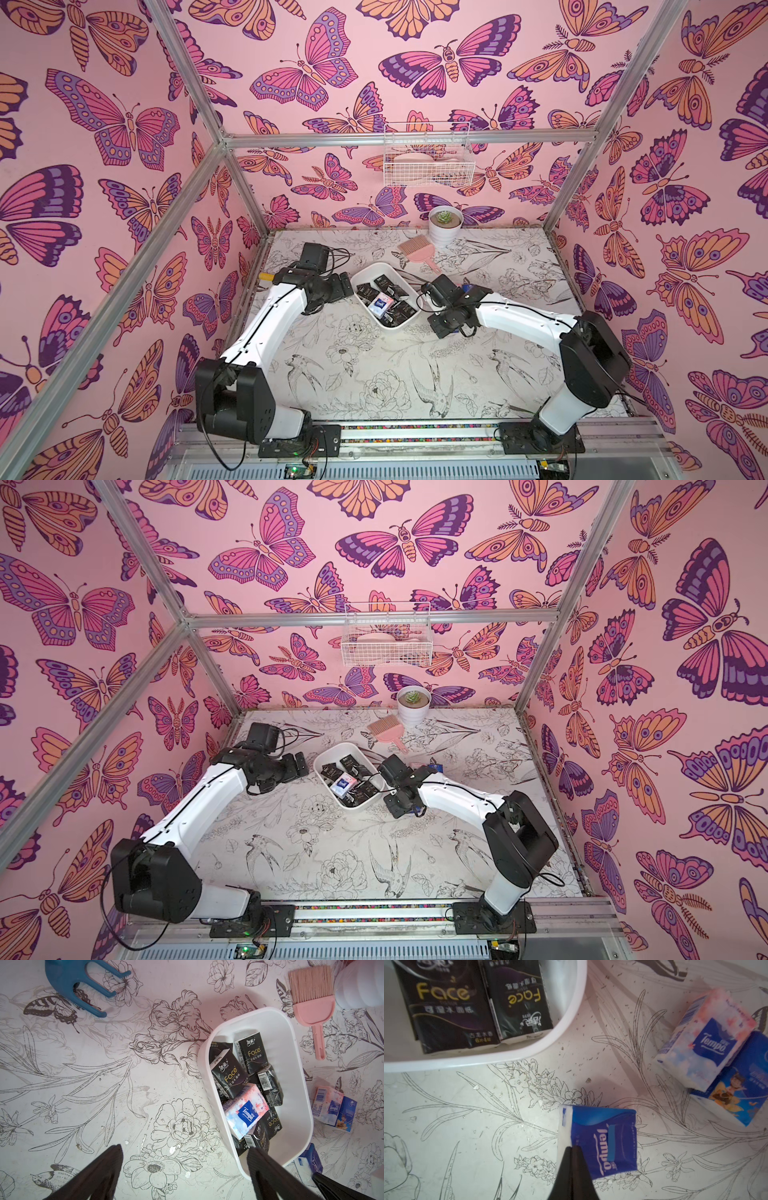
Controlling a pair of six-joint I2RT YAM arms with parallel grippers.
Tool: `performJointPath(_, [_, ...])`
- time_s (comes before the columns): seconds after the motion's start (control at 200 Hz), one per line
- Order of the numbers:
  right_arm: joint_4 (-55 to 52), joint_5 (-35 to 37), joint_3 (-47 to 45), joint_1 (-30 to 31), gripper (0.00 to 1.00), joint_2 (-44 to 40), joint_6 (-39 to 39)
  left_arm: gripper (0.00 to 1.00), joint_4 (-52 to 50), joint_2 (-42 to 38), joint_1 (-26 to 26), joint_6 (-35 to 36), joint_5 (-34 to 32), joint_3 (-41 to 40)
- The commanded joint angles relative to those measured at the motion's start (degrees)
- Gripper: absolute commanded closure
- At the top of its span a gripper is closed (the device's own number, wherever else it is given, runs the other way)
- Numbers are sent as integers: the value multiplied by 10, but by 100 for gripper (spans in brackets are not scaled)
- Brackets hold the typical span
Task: Take the pocket tissues out of the storage box
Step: Place the pocket tissues at the center of the board, then move the pocket tissues to the center of the board.
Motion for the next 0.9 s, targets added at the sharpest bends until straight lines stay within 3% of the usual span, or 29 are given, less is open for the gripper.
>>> performJointPath(0.0, [-5,4,0,0,93,-2,11,0,-11,10,-3,6,4,17])
performJointPath(0.28, [-33,-11,-18,-5,66,-55,61,0,-11,16,-6,9,9,31])
performJointPath(0.456, [31,-34,-81,-13,55,-120,199,0,-11,23,-10,10,10,42])
performJointPath(0.651, [160,-83,-163,-13,48,-138,343,0,-11,37,-18,11,12,52])
performJointPath(0.891, [238,-85,-202,-16,42,-114,400,0,-11,38,-19,12,10,51])
